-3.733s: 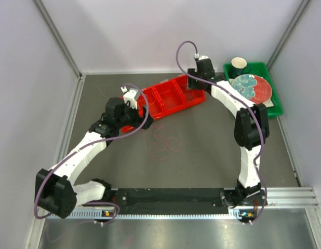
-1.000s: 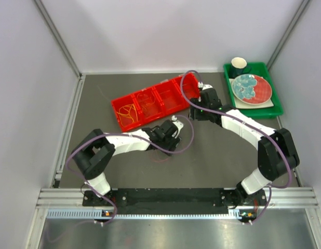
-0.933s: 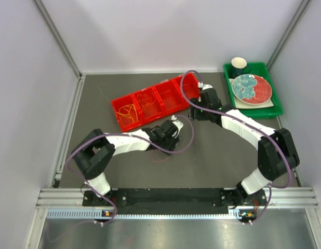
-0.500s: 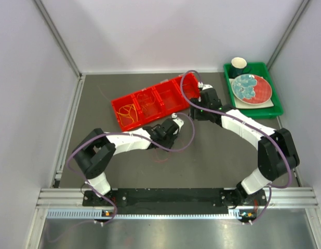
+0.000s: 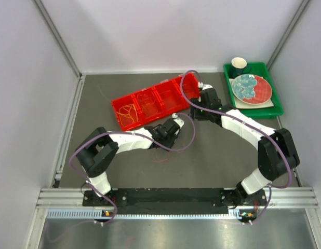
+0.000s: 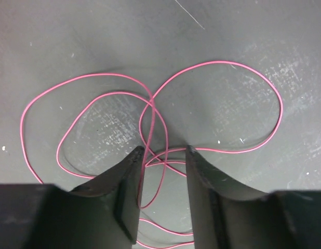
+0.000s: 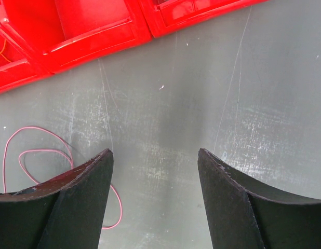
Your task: Untangle the cables
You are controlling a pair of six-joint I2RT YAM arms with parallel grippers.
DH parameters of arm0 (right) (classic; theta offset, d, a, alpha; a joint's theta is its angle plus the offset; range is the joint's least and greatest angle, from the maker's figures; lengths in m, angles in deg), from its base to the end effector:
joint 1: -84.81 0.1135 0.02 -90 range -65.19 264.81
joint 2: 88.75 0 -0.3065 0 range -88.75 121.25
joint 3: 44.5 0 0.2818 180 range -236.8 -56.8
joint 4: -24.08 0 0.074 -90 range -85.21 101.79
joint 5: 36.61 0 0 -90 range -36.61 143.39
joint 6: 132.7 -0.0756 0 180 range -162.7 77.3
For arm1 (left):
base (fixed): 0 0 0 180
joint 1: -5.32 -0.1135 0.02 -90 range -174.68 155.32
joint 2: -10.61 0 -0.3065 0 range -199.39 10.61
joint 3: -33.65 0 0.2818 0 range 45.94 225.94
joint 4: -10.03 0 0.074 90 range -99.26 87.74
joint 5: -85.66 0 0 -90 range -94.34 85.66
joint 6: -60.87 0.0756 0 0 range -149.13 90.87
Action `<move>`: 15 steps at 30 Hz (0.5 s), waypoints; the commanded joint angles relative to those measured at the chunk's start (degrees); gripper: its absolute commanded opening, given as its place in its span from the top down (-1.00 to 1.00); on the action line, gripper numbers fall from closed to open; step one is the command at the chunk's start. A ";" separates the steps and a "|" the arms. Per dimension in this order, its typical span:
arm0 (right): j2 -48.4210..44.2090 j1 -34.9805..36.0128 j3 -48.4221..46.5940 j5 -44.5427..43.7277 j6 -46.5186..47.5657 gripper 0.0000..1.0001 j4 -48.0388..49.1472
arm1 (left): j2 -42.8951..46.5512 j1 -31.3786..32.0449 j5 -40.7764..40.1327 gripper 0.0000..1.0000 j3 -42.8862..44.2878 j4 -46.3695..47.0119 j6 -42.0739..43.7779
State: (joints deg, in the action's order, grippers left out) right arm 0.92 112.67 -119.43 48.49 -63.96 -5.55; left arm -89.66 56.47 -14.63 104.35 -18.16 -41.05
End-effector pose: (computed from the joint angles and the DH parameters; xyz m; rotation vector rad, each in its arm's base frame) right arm 0.3544 0.1800 0.2439 -0.0936 2.3627 0.3214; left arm 0.2607 -0.3022 0.1505 0.7980 2.4381 -0.1908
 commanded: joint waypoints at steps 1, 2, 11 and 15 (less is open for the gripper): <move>-0.46 0.09 -1.62 -0.37 -0.54 -0.32 1.96 | -0.28 0.26 -1.93 0.24 -0.57 -0.10 -0.03; -0.55 0.09 -1.62 -0.28 -0.45 -0.32 1.96 | -0.28 0.26 -1.85 0.33 -0.93 0.34 -0.29; -1.33 0.00 -1.35 -0.89 -0.72 -0.31 1.44 | 0.07 -0.18 -1.41 1.00 -1.02 0.87 -1.79; -3.17 -0.08 -0.56 -3.69 -0.45 -0.31 1.26 | 2.87 -1.41 -0.44 1.00 0.82 0.00 -1.53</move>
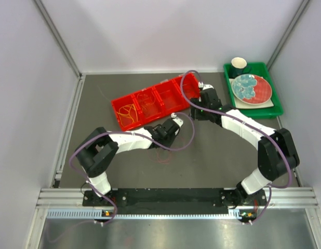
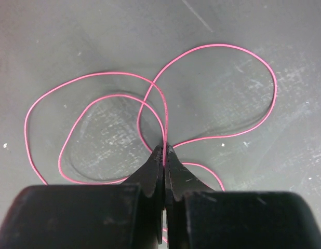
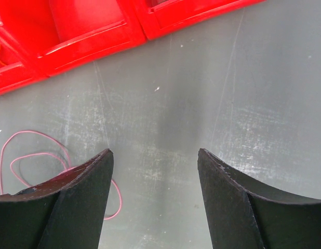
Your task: Untangle the cables
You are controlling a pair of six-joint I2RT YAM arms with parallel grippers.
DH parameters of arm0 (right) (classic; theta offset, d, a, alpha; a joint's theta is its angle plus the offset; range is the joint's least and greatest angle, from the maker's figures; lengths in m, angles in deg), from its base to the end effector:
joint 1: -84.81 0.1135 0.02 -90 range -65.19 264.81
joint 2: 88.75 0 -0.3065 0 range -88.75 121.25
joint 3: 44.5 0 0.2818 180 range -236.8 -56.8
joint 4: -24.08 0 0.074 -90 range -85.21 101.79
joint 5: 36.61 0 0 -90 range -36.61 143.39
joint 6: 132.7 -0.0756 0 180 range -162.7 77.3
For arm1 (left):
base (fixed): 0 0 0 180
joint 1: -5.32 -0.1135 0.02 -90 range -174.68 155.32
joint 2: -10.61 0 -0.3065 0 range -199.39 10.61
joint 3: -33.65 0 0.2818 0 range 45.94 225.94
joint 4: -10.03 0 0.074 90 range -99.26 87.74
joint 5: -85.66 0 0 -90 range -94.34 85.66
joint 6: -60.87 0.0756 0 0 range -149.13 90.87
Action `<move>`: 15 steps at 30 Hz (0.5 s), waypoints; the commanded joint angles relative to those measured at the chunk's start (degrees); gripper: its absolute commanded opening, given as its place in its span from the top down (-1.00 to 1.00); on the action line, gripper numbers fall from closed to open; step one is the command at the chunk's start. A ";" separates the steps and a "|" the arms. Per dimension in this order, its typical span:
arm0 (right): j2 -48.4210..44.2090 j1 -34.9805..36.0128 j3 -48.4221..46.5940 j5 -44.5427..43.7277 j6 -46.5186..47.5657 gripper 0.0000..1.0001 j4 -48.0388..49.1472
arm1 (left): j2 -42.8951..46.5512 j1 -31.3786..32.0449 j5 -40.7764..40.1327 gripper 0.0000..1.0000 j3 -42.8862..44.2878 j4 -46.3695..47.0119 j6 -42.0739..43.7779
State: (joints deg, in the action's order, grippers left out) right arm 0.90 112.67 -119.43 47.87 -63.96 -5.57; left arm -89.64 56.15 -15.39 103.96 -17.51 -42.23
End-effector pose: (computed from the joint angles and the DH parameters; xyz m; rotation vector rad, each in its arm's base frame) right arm 0.3547 0.1793 0.2440 -0.0881 2.3602 0.3093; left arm 0.2629 -0.2997 0.1495 0.7580 2.4412 -0.1848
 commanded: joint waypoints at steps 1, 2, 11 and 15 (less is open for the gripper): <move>-3.51 -0.17 -0.48 -3.62 -0.45 -0.31 1.02 | 3.39 -1.17 0.24 1.00 1.83 -1.01 0.18; -4.04 -0.26 -0.39 -3.97 -0.37 -0.31 1.02 | 4.00 -1.26 -0.02 1.00 2.62 -1.19 0.36; -9.66 -3.95 1.63 -6.87 -2.56 -0.29 -0.03 | 7.26 -4.60 2.69 1.00 12.64 -2.60 0.89; -11.07 -5.71 2.25 -6.26 -3.09 -0.29 -0.73 | 6.82 -5.30 2.18 1.00 16.33 -5.57 0.71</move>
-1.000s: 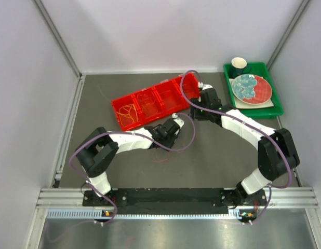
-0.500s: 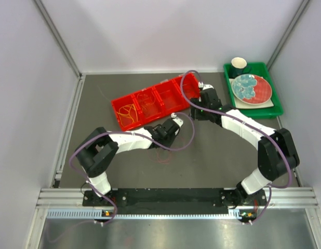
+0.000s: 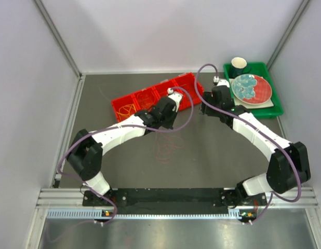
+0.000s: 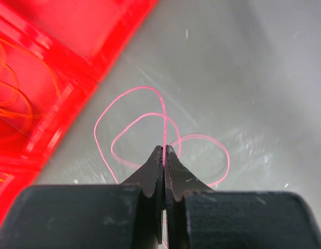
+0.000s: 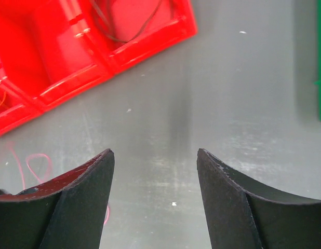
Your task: Untangle the cables
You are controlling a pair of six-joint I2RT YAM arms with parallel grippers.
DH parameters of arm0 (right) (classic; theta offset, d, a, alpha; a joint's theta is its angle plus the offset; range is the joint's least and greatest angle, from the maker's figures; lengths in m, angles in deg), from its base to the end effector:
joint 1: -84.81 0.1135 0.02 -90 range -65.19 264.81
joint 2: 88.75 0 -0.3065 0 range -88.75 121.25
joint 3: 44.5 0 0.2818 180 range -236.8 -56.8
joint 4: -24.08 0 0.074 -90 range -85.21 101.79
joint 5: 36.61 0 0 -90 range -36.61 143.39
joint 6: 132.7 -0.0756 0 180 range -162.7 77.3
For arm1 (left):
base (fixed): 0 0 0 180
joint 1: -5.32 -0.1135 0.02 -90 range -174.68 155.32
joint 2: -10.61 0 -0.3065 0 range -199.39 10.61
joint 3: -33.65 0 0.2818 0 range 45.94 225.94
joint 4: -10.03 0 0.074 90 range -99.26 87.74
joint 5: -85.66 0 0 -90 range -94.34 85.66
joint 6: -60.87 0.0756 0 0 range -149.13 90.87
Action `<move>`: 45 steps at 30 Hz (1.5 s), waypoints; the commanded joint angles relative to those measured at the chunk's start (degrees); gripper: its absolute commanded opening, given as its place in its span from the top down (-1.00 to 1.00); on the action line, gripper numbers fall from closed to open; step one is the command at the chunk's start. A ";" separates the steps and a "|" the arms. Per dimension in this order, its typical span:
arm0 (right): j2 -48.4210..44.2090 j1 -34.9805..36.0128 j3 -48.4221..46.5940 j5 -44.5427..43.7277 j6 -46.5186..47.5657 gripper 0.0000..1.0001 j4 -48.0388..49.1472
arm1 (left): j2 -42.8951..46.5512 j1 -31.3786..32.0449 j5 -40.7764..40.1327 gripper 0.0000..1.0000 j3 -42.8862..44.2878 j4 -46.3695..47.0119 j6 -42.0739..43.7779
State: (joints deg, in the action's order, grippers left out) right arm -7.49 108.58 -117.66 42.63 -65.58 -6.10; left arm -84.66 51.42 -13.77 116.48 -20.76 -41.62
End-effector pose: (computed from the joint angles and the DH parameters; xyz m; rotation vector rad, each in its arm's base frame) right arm 0.3432 0.1357 0.2849 0.0846 2.2338 0.2355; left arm 0.3082 -0.3024 0.2562 0.5951 2.2582 -0.3259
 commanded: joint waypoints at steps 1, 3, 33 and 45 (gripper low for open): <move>-2.77 -1.62 0.57 -1.01 -1.39 -0.29 -0.39 | 1.92 -0.58 0.38 1.00 3.64 -3.37 0.62; -3.21 -1.62 1.09 -0.66 -1.30 -0.29 -0.22 | 2.88 -0.58 1.16 1.00 1.11 -5.13 0.80; 1.45 -1.71 -1.19 5.14 -2.00 -0.28 0.40 | -3.00 0.65 3.37 -0.64 -8.49 0.31 5.26; 1.89 -1.71 -1.63 5.93 -2.09 -0.28 0.58 | -3.88 1.09 9.08 -0.68 -8.76 0.92 20.75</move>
State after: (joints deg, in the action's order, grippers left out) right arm -5.85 107.25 -116.59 47.57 -66.98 -6.82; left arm -87.82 52.28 -7.57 105.95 -21.86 -27.72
